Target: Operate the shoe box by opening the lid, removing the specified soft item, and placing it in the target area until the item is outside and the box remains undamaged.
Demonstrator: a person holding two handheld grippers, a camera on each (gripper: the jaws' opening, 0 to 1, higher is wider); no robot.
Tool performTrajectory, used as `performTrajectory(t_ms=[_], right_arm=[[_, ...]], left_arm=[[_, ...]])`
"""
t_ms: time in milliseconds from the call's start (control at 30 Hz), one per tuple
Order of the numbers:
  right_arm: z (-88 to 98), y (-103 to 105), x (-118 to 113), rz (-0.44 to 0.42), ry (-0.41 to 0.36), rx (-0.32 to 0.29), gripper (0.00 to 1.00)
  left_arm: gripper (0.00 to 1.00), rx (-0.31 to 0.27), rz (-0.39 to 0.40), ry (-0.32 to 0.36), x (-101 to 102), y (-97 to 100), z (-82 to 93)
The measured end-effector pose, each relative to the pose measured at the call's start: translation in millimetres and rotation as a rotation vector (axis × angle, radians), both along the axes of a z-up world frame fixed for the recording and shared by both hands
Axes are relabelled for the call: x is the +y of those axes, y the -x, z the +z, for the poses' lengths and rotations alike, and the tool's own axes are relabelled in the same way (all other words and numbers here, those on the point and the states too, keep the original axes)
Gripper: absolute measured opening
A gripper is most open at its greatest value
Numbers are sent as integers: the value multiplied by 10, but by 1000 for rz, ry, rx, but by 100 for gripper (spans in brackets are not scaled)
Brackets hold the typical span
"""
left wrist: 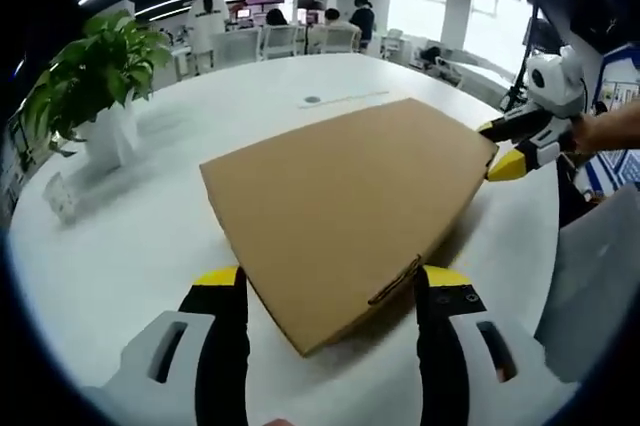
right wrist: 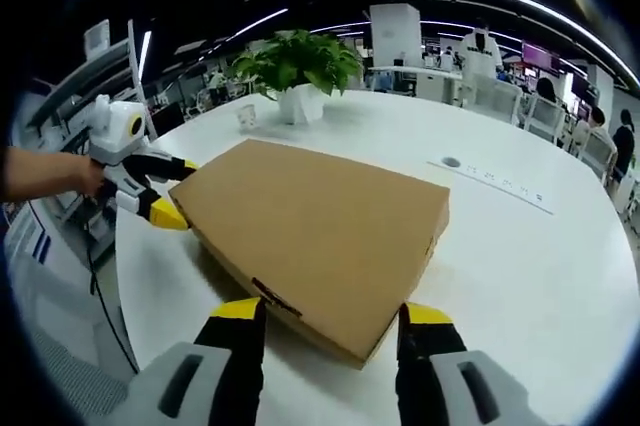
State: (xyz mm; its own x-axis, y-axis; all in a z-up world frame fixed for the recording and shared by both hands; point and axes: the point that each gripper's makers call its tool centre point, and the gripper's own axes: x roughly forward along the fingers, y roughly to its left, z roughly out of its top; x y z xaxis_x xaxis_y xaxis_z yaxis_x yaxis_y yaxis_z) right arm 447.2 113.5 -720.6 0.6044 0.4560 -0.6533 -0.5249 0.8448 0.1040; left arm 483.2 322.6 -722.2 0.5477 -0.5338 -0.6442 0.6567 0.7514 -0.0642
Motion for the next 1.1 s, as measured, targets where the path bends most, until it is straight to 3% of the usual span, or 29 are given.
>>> performTrajectory(t_ms=[300, 1100], right_arm=[[-14, 97, 102, -17, 17, -12, 46], [-14, 176, 382, 15, 9, -35, 45]], left_arm=[[68, 7, -35, -27, 102, 12, -14], [68, 4, 3, -32, 348, 227, 39]])
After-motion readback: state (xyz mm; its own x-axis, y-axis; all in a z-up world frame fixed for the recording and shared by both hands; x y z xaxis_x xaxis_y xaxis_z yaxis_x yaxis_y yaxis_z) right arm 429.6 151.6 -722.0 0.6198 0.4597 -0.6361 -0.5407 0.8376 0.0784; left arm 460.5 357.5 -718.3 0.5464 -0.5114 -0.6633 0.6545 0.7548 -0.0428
